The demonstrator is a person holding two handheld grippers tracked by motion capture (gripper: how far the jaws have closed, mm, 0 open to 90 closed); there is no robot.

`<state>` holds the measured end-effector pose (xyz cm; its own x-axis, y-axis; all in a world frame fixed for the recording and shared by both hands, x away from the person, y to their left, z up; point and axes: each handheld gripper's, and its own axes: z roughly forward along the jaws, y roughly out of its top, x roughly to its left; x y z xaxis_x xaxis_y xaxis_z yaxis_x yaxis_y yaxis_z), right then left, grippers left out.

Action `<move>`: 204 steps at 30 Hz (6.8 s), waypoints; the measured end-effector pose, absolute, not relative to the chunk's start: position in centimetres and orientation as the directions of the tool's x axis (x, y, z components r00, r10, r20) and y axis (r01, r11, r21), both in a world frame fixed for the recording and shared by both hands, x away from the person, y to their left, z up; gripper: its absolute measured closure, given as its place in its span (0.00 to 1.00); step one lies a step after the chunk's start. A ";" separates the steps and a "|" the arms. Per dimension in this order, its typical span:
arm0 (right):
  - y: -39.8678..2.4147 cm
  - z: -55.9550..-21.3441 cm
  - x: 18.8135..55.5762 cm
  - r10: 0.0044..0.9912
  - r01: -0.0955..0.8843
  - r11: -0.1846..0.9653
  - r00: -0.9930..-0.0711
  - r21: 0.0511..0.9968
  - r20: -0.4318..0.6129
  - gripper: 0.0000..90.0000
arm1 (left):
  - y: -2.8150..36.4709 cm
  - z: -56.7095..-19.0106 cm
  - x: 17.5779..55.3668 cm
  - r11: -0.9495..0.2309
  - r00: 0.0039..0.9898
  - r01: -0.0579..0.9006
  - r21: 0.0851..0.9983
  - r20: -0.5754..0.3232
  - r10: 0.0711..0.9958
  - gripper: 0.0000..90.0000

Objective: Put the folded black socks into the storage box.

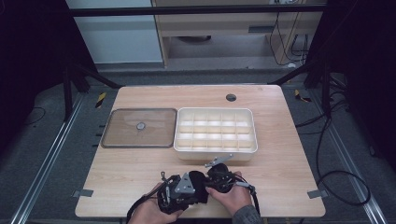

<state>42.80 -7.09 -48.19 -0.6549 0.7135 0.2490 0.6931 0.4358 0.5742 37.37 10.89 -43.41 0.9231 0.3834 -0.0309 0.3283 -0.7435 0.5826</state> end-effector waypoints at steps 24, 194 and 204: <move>-10.1 -45.3 41.8 0.714 0.658 0.431 -0.667 0.618 0.212 0.56 | 9.5 -44.4 37.6 -0.765 0.930 0.324 0.557 -0.037 0.366 0.93; -5.8 -48.7 45.6 0.753 0.773 0.290 -0.548 0.564 0.364 0.68 | 23.8 -48.6 40.4 -0.391 0.626 0.595 0.702 -0.100 0.773 0.20; -6.3 -47.2 44.4 0.726 0.727 0.338 -0.606 0.598 0.326 0.71 | 25.3 -48.6 41.0 -0.402 0.594 0.595 0.696 -0.043 0.803 0.18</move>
